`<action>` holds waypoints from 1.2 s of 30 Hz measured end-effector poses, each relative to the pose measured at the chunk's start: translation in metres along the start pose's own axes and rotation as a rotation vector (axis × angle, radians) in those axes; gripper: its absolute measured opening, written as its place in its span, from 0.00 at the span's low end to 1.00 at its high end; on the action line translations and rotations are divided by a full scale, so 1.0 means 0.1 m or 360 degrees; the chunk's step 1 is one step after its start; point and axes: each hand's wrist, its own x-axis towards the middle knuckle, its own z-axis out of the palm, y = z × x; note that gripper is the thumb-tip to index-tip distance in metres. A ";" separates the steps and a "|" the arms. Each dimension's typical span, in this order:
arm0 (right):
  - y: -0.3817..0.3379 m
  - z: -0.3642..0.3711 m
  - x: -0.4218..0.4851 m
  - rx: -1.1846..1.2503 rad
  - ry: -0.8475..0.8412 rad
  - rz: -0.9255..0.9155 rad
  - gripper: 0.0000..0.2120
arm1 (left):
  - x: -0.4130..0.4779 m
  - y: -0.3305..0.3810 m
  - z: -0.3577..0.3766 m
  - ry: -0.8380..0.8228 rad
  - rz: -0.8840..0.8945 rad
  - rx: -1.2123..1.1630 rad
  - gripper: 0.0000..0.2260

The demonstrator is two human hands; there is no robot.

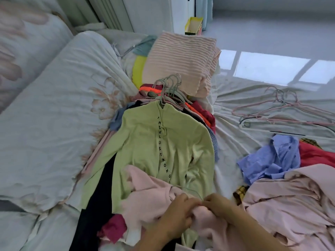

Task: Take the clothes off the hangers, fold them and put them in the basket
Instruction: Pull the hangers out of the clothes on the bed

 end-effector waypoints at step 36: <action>0.52 -1.66 -3.02 0.1525 0.2073 -0.0904 0.08 | -0.31 2.38 -1.81 0.0478 0.0400 -0.0414 0.14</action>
